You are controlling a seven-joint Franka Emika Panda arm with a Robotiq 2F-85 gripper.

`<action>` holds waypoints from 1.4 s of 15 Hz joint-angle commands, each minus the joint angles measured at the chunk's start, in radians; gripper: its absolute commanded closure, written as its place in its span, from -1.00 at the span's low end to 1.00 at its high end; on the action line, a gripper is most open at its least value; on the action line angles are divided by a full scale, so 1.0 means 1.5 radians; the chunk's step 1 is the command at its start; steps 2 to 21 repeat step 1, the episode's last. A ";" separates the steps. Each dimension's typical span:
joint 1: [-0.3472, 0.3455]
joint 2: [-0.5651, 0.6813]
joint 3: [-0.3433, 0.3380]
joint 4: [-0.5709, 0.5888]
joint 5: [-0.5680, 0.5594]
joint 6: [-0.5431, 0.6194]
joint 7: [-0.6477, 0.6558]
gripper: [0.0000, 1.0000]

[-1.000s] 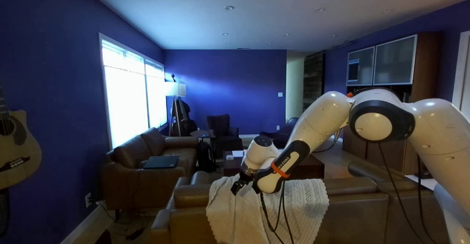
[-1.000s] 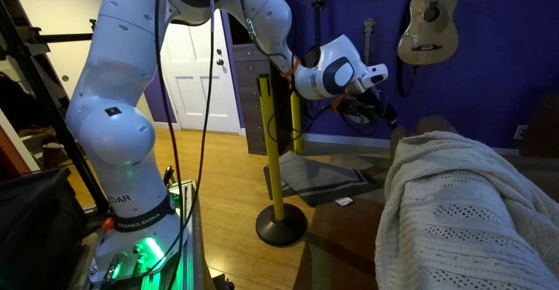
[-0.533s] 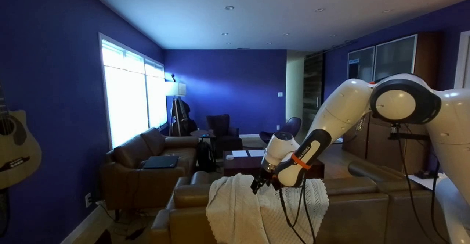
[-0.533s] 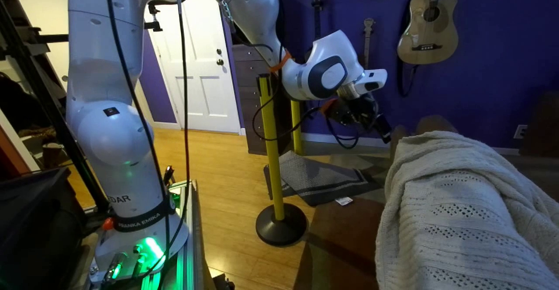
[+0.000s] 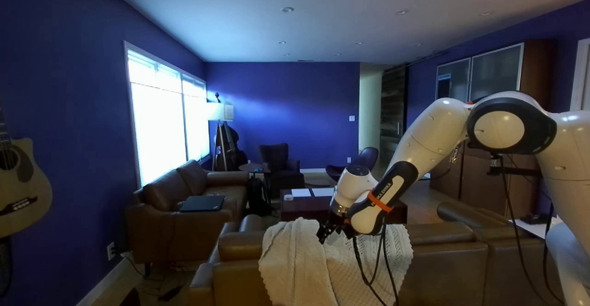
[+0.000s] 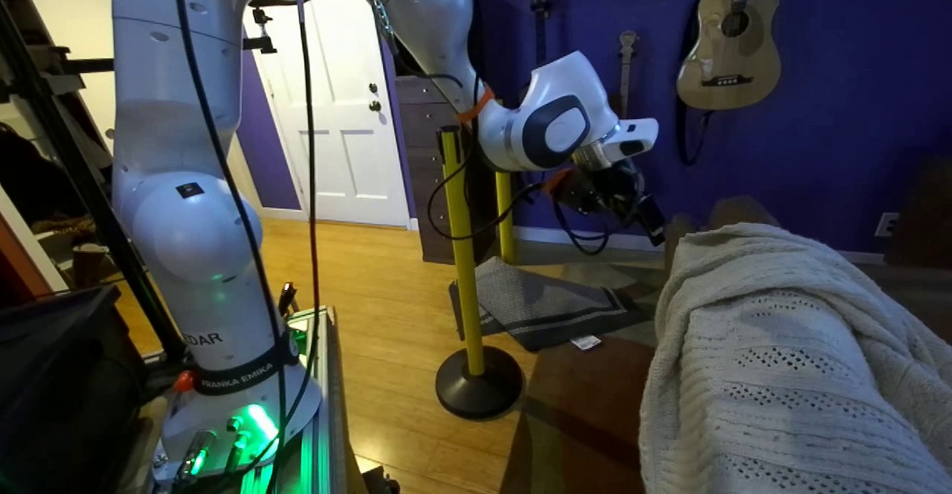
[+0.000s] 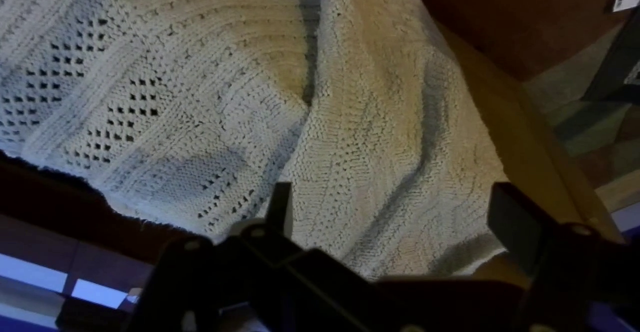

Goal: Pull the white blanket to the right, spread the white blanket a little to the left side of the couch

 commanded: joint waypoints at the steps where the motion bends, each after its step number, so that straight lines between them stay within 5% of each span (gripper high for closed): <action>1: 0.000 0.000 0.000 0.000 0.000 0.000 0.000 -1.00; 21: 0.000 0.000 0.000 0.000 0.000 0.000 0.000 -1.00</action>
